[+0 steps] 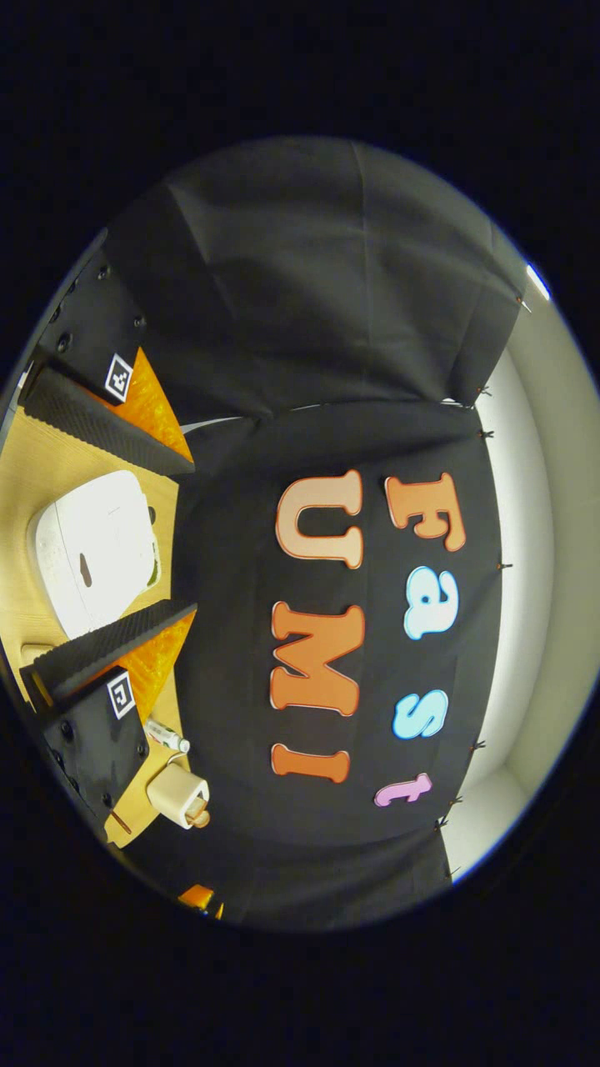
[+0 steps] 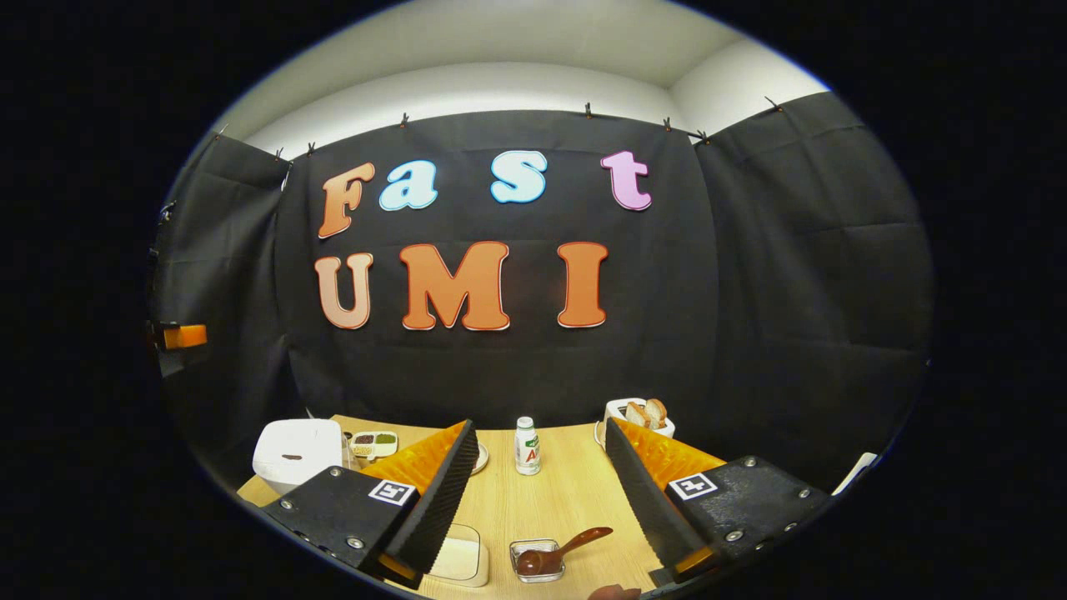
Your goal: Close the left gripper, press the button to open the rice cooker; take a wooden spoon from the chopstick holder with the right hand, scoop a spoonful of rice and pour it into the rice cooker, then put the wooden spoon back into the chopstick holder.
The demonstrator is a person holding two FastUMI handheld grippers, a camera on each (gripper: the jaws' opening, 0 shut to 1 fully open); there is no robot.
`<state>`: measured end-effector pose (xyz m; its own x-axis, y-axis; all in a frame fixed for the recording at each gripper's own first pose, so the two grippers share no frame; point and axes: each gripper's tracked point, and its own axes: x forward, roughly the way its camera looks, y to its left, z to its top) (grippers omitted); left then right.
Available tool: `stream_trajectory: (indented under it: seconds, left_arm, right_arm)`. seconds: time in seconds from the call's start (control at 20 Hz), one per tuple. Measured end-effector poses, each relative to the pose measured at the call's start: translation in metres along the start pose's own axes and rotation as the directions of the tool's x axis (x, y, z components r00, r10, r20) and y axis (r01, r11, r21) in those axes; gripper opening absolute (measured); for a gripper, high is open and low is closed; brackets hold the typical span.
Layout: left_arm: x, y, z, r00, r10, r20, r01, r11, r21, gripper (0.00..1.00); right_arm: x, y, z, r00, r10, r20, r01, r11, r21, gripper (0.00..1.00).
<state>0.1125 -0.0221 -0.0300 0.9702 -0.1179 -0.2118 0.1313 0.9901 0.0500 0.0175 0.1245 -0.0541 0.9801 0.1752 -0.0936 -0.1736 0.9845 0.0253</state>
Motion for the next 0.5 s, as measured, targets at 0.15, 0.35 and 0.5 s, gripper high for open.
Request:
stream_trajectory:
  seconds: [0.15,0.35,0.5]
  left_arm:
    - [-0.018,0.011,0.02,0.999,0.004,0.04,-0.001,0.997,-0.073,0.99]
    - [-0.025,0.027,0.035,0.995,0.048,0.083,-0.043,0.997,-0.069,0.99]
    - [-0.024,0.029,0.04,0.994,0.05,0.098,-0.041,0.995,-0.087,0.99]
  right_arm:
    - [0.001,-0.007,0.004,1.0,-0.015,0.018,0.015,1.0,-0.002,0.95]
    - [0.004,-0.011,0.004,0.999,-0.026,0.025,0.026,1.0,-0.017,0.95]
    - [0.006,-0.013,0.004,0.999,-0.03,0.032,0.031,0.999,-0.018,0.95]
